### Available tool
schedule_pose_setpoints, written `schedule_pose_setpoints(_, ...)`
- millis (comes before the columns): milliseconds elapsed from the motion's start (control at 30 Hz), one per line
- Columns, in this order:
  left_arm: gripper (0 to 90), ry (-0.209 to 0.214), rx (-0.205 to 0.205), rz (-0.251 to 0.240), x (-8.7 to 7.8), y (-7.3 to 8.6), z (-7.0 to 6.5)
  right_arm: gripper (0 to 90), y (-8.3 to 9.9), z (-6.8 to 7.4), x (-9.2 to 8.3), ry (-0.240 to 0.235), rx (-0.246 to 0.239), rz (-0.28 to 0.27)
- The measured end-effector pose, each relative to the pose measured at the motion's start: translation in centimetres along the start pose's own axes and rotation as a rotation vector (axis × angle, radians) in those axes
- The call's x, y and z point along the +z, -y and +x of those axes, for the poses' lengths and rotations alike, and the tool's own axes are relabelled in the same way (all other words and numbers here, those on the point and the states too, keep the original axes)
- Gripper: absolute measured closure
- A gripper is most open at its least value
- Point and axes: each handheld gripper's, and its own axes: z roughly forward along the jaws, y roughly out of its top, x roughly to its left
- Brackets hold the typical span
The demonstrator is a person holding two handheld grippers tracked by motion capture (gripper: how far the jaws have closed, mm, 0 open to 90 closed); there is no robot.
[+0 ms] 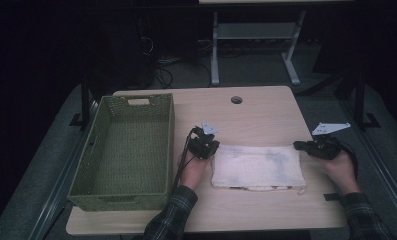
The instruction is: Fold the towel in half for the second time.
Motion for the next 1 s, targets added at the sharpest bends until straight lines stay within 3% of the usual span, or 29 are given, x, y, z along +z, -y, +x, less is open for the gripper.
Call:
schedule_pose_setpoints(200,87.5,-0.02,-0.001,-0.043,-0.9,-0.4,0.3,87.0,-1.2,-0.8,-0.2,-0.002,0.013,-0.059)
schedule_pose_setpoints(533,87.5,-0.007,0.04,-0.051,-2.4,0.2,-0.9,87.0,0.2,0.7,-2.0,-0.033,0.003,-0.072)
schedule_pose_setpoints(1000,87.4,0.019,0.083,-0.01,-4.4,2.2,-3.1,87.0,2.3,3.0,-3.8,-0.062,-0.015,-0.059)
